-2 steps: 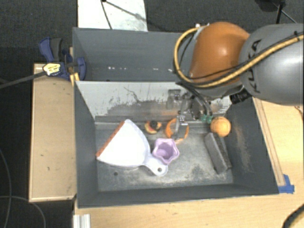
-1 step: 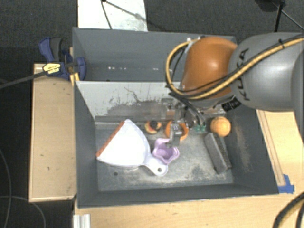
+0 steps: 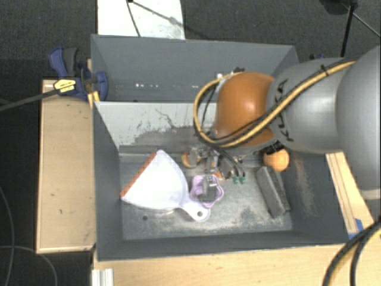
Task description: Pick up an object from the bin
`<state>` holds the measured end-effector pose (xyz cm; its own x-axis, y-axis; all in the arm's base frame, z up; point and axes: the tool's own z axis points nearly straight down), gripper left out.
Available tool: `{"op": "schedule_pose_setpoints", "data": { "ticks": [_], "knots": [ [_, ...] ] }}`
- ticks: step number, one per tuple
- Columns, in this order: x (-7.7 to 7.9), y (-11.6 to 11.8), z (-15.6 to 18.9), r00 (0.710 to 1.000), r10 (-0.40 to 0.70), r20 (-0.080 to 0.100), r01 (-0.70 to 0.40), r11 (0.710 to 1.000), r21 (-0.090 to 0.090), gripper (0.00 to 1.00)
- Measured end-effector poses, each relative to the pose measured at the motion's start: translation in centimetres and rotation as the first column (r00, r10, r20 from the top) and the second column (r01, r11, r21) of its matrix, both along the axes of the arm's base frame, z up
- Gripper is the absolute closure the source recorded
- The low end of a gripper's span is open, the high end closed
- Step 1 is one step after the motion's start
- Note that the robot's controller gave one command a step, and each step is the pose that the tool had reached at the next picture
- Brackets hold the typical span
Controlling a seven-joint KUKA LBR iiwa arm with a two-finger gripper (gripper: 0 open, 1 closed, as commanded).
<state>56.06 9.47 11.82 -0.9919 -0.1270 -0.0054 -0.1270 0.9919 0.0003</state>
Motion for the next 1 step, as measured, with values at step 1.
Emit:
{"op": "schedule_pose_setpoints", "data": {
  "ticks": [1],
  "knots": [
    [-3.09, 0.52, -4.15, 0.997, 0.071, -0.004, -0.071, 0.997, -0.002, 1.00]
  ]
}}
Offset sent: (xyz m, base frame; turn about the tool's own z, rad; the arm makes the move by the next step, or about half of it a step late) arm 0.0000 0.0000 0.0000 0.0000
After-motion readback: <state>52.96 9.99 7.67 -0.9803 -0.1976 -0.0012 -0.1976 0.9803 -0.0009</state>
